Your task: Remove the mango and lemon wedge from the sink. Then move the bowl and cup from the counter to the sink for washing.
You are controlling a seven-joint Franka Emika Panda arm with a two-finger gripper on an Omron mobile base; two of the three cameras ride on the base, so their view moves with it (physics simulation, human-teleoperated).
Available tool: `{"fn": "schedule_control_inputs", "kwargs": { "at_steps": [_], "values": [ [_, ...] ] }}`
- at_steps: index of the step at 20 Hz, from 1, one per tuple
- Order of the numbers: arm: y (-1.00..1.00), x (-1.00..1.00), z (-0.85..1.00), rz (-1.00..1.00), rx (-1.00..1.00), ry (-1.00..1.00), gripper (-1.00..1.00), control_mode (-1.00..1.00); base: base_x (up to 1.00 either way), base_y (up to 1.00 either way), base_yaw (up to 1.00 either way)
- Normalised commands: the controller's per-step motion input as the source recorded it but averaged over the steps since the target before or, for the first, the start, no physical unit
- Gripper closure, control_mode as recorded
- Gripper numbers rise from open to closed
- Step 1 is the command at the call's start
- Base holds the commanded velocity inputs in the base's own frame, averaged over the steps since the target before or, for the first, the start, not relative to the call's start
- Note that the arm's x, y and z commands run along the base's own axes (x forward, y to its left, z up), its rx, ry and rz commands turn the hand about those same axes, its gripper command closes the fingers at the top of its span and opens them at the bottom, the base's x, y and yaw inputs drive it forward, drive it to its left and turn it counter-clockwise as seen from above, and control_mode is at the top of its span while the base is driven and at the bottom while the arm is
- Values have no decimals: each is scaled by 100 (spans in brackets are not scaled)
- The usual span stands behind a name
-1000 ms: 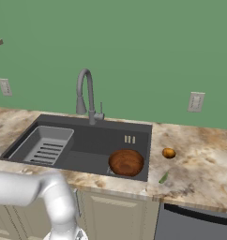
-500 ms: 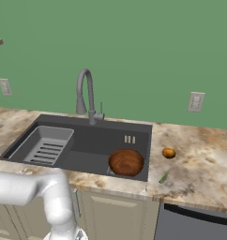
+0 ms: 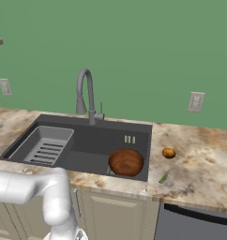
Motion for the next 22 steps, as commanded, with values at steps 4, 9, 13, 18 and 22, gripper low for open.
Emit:
{"fn": "schedule_control_inputs", "kwargs": {
  "at_steps": [4,9,13,18,22],
  "values": [
    [14,4,-17,0,0,3,-100,-100,0,0,0],
    [10,14,-16,0,0,0,-100,-100,0,0,0],
    [12,18,-12,0,-2,0,-100,-100,0,0,0],
    [15,12,-6,0,0,0,-100,-100,0,0,0],
    [20,6,-3,0,0,1,-100,-100,0,0,0]
  ]
}}
